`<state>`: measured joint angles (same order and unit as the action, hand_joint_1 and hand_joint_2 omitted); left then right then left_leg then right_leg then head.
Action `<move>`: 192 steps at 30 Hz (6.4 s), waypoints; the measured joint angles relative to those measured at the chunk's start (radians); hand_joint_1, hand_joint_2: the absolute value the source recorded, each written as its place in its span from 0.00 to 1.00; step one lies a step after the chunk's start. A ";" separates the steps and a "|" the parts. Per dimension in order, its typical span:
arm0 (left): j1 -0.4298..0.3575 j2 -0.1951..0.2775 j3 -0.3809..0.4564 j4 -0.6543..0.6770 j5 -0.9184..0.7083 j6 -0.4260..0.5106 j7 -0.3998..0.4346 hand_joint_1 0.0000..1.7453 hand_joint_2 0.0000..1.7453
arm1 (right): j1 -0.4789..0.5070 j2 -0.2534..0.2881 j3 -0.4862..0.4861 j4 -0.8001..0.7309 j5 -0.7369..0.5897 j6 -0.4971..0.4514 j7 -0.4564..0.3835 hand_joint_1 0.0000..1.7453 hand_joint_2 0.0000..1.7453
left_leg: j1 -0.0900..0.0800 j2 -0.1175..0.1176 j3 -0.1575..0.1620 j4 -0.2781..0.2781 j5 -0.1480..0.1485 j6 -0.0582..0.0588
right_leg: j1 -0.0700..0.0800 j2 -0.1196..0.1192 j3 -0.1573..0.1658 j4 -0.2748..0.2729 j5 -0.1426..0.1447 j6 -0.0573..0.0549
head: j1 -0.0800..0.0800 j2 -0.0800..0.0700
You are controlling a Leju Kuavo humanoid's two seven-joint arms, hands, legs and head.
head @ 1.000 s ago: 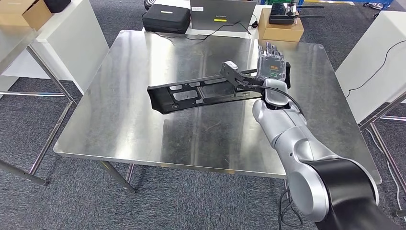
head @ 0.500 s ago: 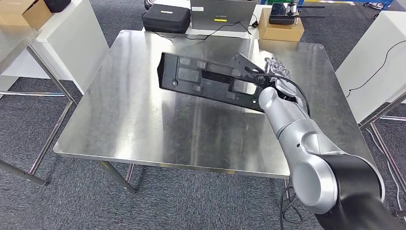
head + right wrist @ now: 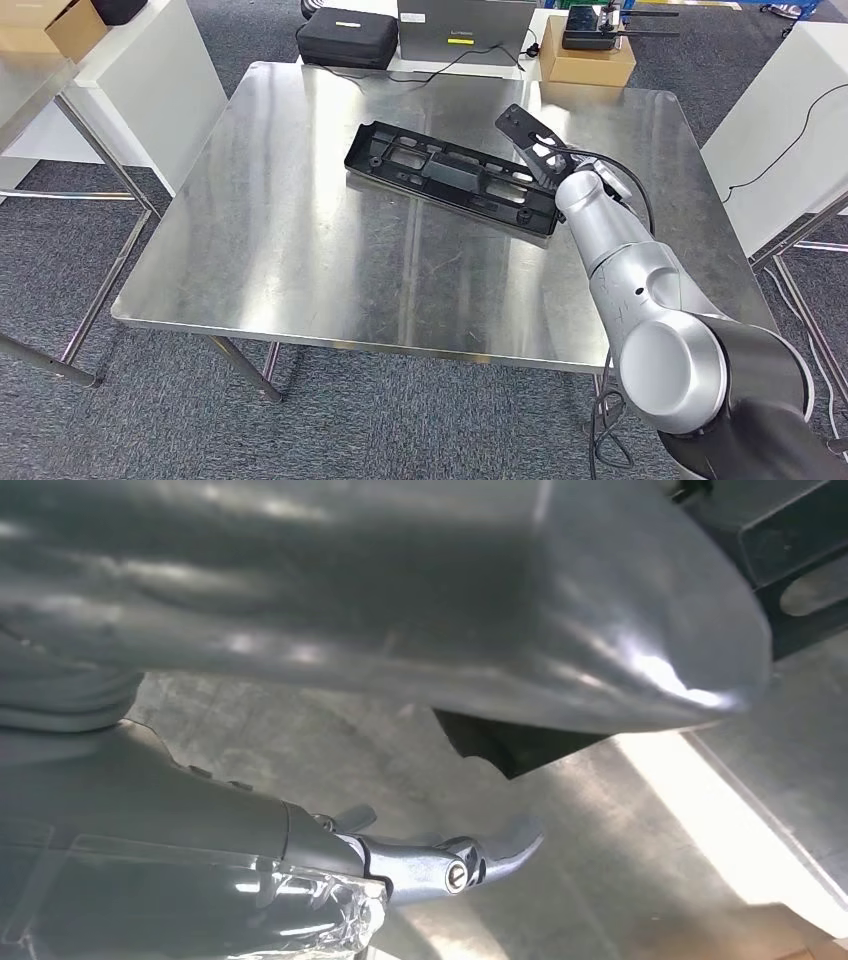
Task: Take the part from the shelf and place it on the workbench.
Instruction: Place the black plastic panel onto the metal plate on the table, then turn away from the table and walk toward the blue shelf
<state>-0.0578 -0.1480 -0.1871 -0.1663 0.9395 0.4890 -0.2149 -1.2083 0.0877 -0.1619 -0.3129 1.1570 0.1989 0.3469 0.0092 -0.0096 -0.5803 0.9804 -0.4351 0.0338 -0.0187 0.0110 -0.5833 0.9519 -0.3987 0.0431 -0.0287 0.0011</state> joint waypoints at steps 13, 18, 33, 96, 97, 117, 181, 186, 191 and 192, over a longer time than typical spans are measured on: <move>0.000 -0.008 0.004 0.000 0.011 0.014 -0.056 0.00 0.00 | 0.017 0.023 0.066 -0.041 0.162 -0.352 -0.214 0.00 0.00 | 0.000 0.000 -0.004 0.000 0.000 0.000 | 0.000 0.000 -0.004 0.000 0.000 0.000 | 0.000 0.000; 0.000 -0.020 0.012 0.000 0.011 0.023 -0.070 0.00 0.00 | 0.026 0.025 0.135 -0.071 0.205 -0.447 -0.238 0.00 0.00 | 0.000 0.000 -0.004 0.000 0.000 0.000 | 0.000 0.000 -0.005 0.000 0.000 0.000 | 0.000 0.000; 0.003 -0.015 0.019 0.000 0.000 -0.040 -0.094 0.00 0.00 | 0.109 0.017 0.264 -0.239 0.276 -0.626 -0.346 0.00 0.00 | 0.006 0.008 0.018 -0.029 0.018 0.031 | -0.007 -0.001 -0.057 0.109 -0.056 0.003 | 0.003 0.000; -0.009 -0.021 0.016 -0.002 -0.031 -0.057 -0.093 0.00 0.00 | 0.148 -0.052 0.290 -0.289 0.243 -0.604 -0.369 0.00 0.00 | -0.002 0.006 -0.036 0.043 0.007 0.033 | -0.009 -0.014 -0.155 0.287 -0.129 0.008 | 0.003 0.000; -0.009 -0.021 0.016 -0.002 -0.031 -0.059 -0.093 0.00 0.00 | 0.151 -0.053 0.290 -0.287 0.243 -0.605 -0.369 0.00 0.00 | -0.005 0.006 -0.050 0.043 0.019 0.035 | -0.007 -0.014 -0.161 0.340 -0.147 0.010 | 0.003 0.000; -0.006 -0.022 0.018 -0.005 0.000 -0.048 -0.101 0.00 0.00 | 0.574 -0.032 0.492 -0.712 0.090 -0.601 -0.425 0.00 0.00 | 0.020 0.003 -0.007 0.145 -0.045 -0.057 | -0.008 -0.026 -0.039 0.044 0.000 -0.015 | -0.012 0.000; 0.006 -0.035 0.016 -0.009 -0.027 0.004 -0.023 0.00 0.00 | 1.151 -0.004 0.363 0.117 -0.623 -0.425 -0.070 0.00 0.00 | -0.003 0.011 0.106 0.009 -0.087 -0.008 | 0.020 -0.027 0.031 0.034 -0.048 -0.021 | -0.005 0.000; 0.007 -0.039 0.016 -0.009 -0.027 0.003 0.009 0.00 0.00 | 1.151 -0.008 0.364 0.123 -0.603 -0.378 -0.026 0.00 0.00 | 0.000 0.009 0.068 -0.011 -0.046 0.024 | 0.012 -0.021 -0.023 0.145 -0.126 -0.012 | 0.000 0.000; 0.007 -0.041 -0.015 -0.008 -0.081 -0.012 0.128 0.00 0.00 | 1.152 -0.021 0.370 0.125 -0.571 -0.315 -0.003 0.00 0.00 | 0.000 -0.016 0.014 -0.008 -0.004 0.018 | 0.002 -0.014 -0.008 0.254 -0.171 0.013 | 0.007 0.000; 0.007 -0.041 -0.029 -0.008 -0.099 -0.016 0.167 0.00 0.00 | 1.152 -0.025 0.375 0.125 -0.561 -0.301 -0.003 0.00 0.00 | 0.000 -0.024 0.008 -0.008 0.004 0.014 | 0.000 -0.004 0.043 0.183 -0.151 0.020 | 0.007 0.000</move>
<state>-0.0513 -0.1895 -0.2156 -0.1740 0.8402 0.4732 -0.0479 -0.0563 0.0629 0.2126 -0.1877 0.5964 -0.1024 0.3442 0.0093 -0.0338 -0.5722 0.9729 -0.4313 0.0481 -0.0183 0.0068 -0.5405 1.1348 -0.5496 0.0627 -0.0215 0.0013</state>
